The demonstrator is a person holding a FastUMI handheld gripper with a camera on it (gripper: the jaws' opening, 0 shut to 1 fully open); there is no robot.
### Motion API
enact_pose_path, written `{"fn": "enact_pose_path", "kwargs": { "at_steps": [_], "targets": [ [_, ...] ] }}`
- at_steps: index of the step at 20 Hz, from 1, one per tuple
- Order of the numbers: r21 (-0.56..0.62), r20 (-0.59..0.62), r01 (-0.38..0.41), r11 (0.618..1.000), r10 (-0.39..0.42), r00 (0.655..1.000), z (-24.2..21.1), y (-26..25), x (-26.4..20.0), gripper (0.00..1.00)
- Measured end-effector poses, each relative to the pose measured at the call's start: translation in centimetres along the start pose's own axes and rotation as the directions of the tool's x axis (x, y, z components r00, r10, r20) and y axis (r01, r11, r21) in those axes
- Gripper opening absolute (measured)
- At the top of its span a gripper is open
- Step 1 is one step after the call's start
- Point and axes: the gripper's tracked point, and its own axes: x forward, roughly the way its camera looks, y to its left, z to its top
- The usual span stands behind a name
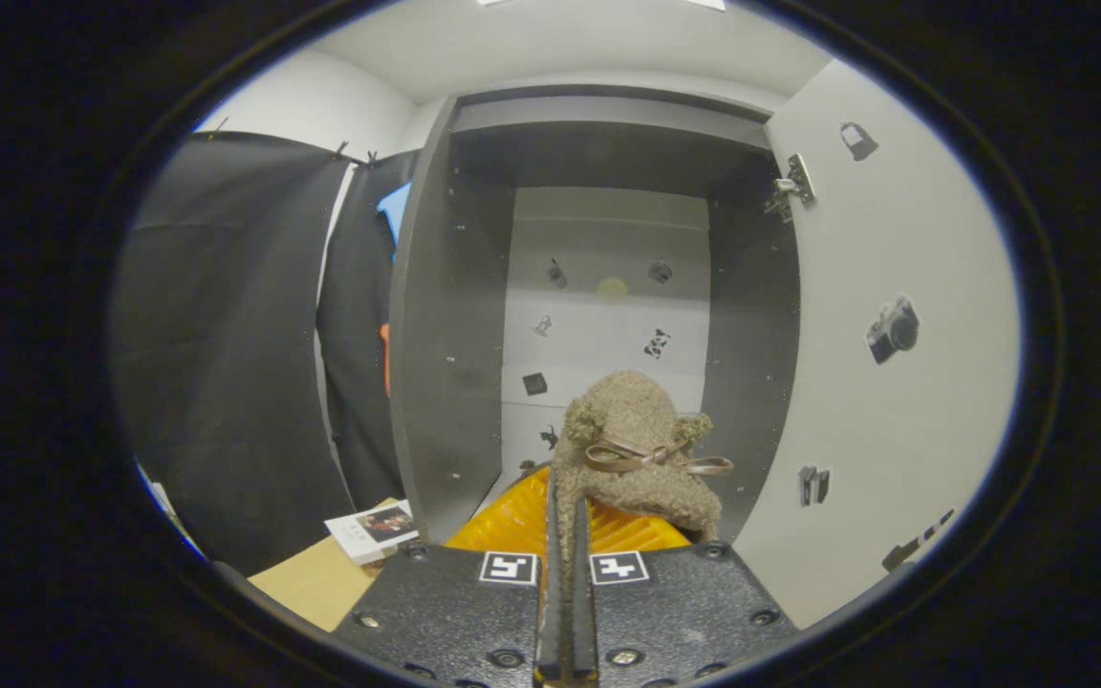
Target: Open the shoe cabinet door, grab the shoes and put them into the shoe cabinet, then close the shoe cabinet door.
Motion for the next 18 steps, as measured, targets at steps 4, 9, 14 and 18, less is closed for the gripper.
{"fn": "enact_pose_path", "kwargs": {
  "at_steps": [4, 9, 14, 18],
  "targets": [
    [-0.008, -0.051, 0.013, 1.000, -0.014, 0.999, -1.1, -0.3, 4.0, 0.07],
    [-0.032, -0.114, 0.062, 0.998, -0.065, 0.991, -4.3, -1.6, 10.6, 0.07],
    [-0.039, -0.191, 0.079, 0.996, -0.085, 0.978, -8.8, -4.0, 17.3, 0.07],
    [-0.092, -0.232, 0.099, 0.991, -0.118, 0.965, -11.1, -6.3, 21.8, 0.07]
  ]
}}
